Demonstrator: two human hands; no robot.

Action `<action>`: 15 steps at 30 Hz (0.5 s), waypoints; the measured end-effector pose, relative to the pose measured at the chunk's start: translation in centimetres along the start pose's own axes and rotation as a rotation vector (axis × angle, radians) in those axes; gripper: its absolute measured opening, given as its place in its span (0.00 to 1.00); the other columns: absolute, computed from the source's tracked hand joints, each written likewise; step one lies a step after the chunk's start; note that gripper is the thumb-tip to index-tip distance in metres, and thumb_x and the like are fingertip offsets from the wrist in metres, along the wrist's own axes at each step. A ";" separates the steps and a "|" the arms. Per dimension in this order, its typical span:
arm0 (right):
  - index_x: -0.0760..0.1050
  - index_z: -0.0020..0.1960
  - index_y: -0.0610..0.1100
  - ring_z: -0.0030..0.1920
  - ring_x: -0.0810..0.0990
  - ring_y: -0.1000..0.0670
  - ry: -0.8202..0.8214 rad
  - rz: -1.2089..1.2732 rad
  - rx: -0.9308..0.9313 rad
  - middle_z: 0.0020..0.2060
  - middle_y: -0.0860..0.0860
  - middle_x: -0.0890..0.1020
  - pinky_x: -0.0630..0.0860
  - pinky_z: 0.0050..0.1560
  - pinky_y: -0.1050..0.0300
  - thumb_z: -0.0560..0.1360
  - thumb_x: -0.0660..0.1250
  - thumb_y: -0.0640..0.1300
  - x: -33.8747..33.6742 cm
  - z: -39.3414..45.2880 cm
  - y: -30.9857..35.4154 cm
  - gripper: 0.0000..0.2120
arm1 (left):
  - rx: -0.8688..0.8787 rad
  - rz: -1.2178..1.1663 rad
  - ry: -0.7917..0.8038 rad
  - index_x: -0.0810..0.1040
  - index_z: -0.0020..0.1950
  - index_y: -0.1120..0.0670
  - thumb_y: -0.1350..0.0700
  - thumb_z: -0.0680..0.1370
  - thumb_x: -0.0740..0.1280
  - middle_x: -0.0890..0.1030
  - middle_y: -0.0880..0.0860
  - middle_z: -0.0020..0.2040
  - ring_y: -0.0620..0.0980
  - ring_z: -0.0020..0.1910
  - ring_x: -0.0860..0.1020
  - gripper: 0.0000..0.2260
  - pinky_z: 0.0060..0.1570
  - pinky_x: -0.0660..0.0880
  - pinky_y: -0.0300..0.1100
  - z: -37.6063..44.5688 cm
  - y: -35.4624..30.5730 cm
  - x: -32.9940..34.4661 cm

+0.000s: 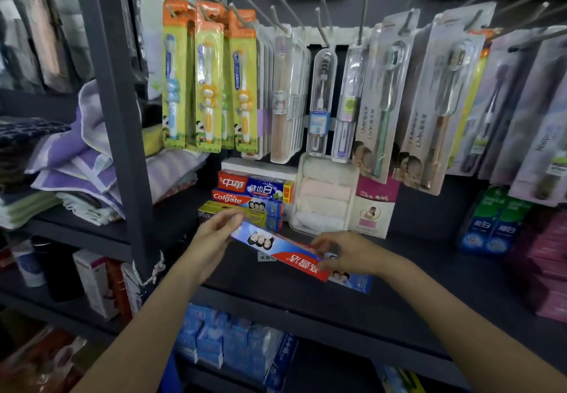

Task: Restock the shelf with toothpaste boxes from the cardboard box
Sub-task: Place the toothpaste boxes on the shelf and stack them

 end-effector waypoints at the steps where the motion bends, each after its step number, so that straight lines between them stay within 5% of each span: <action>1: 0.68 0.68 0.44 0.43 0.76 0.58 0.003 0.069 0.023 0.60 0.51 0.77 0.70 0.38 0.73 0.73 0.70 0.46 -0.3 0.6 -0.2 0.25 | 0.024 -0.017 0.011 0.77 0.49 0.56 0.61 0.78 0.61 0.79 0.52 0.45 0.46 0.45 0.77 0.06 0.43 0.77 0.34 0.6 -0.5 0.0; 3: 0.67 0.68 0.42 0.36 0.75 0.57 0.042 0.208 0.060 0.59 0.48 0.76 0.70 0.31 0.70 0.74 0.70 0.44 -0.5 1.3 -0.1 0.25 | 0.060 -0.023 0.046 0.77 0.50 0.56 0.61 0.78 0.61 0.78 0.53 0.46 0.48 0.45 0.76 0.06 0.41 0.76 0.34 1.7 -1.3 -0.1; 8: 0.73 0.57 0.38 0.38 0.78 0.51 -0.096 0.448 0.049 0.49 0.48 0.77 0.75 0.34 0.65 0.75 0.67 0.39 -1.6 2.9 0.0 0.12 | 0.079 0.029 -0.101 0.75 0.50 0.53 0.56 0.81 0.58 0.79 0.53 0.49 0.49 0.49 0.78 0.07 0.43 0.76 0.34 4.3 -1.7 -1.0; 11: 0.73 0.59 0.37 0.37 0.78 0.49 -0.229 0.333 0.073 0.52 0.43 0.79 0.75 0.31 0.64 0.75 0.67 0.40 -2.5 3.9 -1.0 0.14 | 0.162 0.666 -0.232 0.71 0.64 0.59 0.59 0.82 0.55 0.75 0.58 0.62 0.56 0.65 0.71 0.13 0.60 0.68 0.43 5.9 -1.7 -1.6; 15: 0.72 0.61 0.38 0.42 0.79 0.48 -0.154 0.492 0.132 0.51 0.42 0.79 0.77 0.37 0.63 0.77 0.64 0.43 -2.3 4.2 -1.8 0.15 | 0.226 1.429 0.152 0.60 0.72 0.59 0.65 0.75 0.60 0.62 0.59 0.72 0.56 0.73 0.58 0.25 0.71 0.57 0.47 8.1 0.7 1.4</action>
Point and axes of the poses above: each hand's wrist, its own z-axis towards the middle knuckle, its own x-axis out of the palm, y = z × x, the point moved 6 cm from there along z, towards the middle knuckle
